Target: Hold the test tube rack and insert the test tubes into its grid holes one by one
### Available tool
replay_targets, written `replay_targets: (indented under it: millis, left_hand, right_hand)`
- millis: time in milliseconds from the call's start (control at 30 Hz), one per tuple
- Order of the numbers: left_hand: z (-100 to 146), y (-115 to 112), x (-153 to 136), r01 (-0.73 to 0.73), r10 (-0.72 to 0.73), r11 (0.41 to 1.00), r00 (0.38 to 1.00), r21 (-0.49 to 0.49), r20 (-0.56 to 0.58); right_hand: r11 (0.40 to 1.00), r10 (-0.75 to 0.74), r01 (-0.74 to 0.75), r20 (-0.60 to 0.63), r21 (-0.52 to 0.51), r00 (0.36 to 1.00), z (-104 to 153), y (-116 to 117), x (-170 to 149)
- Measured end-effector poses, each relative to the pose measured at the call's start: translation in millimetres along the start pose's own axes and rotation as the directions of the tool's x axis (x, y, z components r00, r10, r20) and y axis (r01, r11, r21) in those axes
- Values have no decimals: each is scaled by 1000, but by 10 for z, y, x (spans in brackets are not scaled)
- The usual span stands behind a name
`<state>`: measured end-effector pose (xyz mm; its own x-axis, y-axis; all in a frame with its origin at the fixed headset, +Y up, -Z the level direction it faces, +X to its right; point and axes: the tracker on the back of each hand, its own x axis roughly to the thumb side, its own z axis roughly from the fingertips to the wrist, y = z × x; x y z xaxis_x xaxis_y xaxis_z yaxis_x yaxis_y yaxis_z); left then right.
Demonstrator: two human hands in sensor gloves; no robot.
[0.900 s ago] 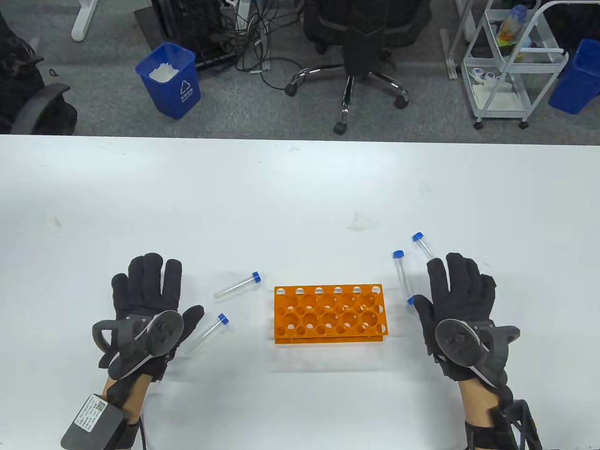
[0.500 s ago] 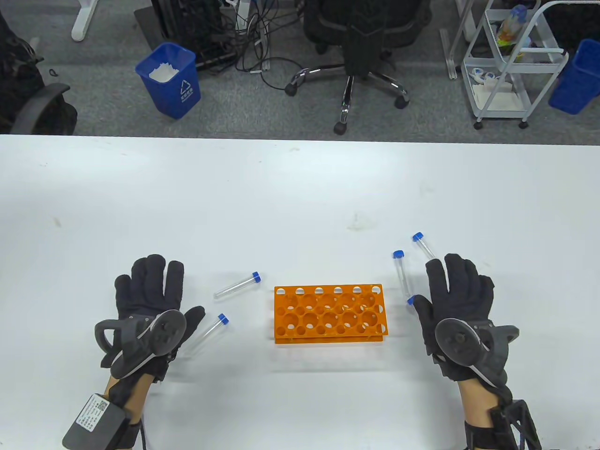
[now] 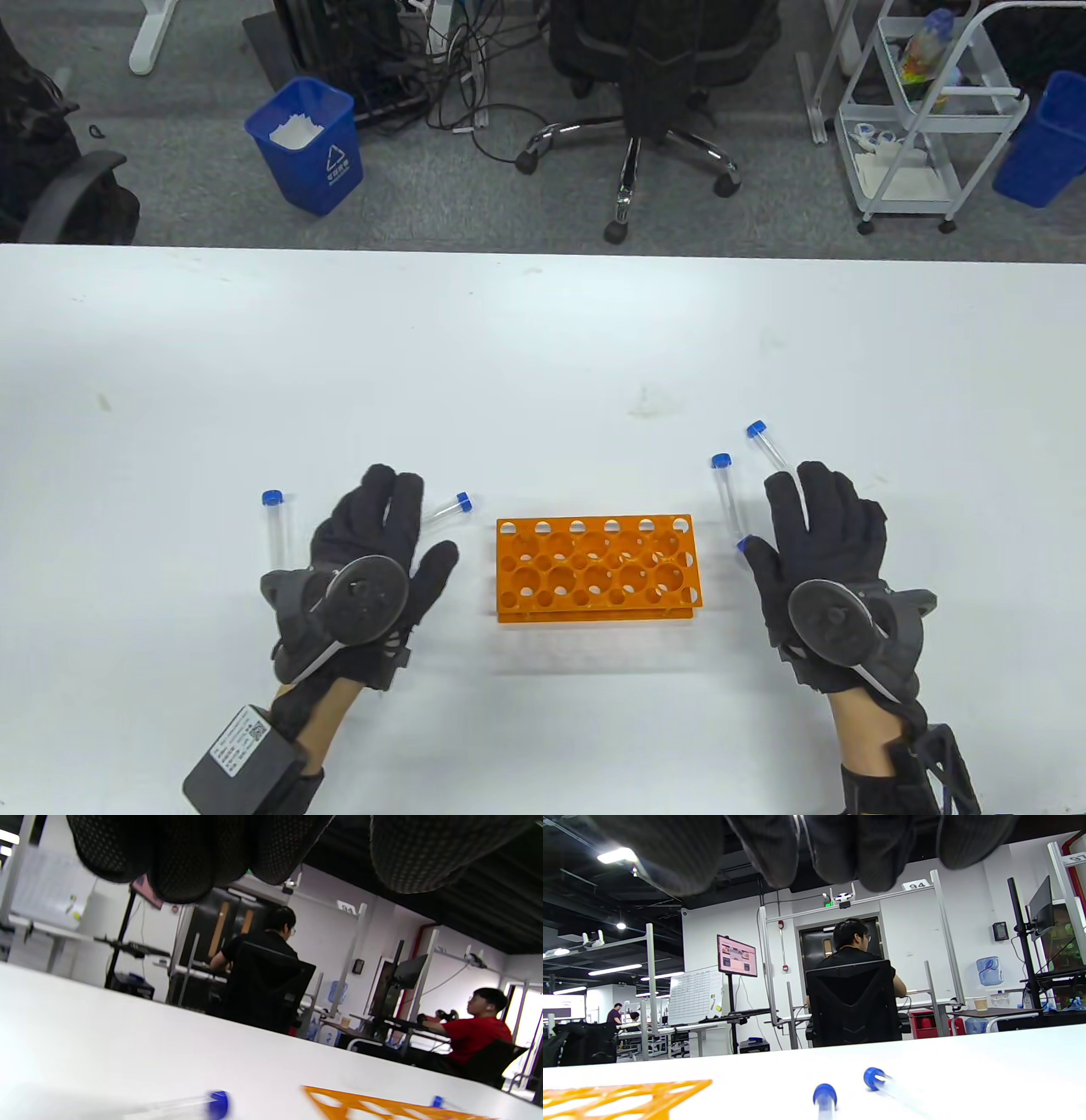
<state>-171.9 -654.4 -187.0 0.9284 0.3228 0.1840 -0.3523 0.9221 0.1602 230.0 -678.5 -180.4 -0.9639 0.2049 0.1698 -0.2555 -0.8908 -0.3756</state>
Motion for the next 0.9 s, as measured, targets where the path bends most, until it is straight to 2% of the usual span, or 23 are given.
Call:
replay_targets:
  millis: [67, 100, 133, 200, 267, 433, 500, 900]
  left_hand:
    - [-70, -133, 171, -44, 37, 992, 998, -117, -56]
    - [-113, -249, 264, -73, 54, 971, 995, -227, -87]
    - [-129, -311, 302, -85, 57, 958, 992, -274, -110]
    - [-166, -495, 381, -67, -15, 927, 976, -369, -215]
    - [-206, -630, 406, 8, -130, 904, 958, -428, -256]
    - [-250, -795, 401, 93, -266, 893, 898, -440, -351]
    - [-258, -845, 394, 99, -303, 869, 881, -484, -364]
    - [-291, -904, 429, 39, -248, 888, 880, -458, -406]
  right_hand:
    - [1000, -8, 8, 6, 0, 1000, 4, 1, 3]
    - [1000, -13, 13, 9, 3, 1000, 5, 5, 4]
    - [1000, -15, 15, 12, 5, 1000, 5, 7, 6]
    - [1000, -21, 20, 16, 8, 1000, 8, 6, 10]
    - [1000, -28, 28, 20, 7, 999, 11, 5, 13]
    - [999, -37, 36, 34, 5, 999, 20, 2, 27]
    - [999, -38, 38, 42, 1, 998, 24, -5, 36]
    - [999, -49, 49, 53, -10, 997, 41, -29, 54]
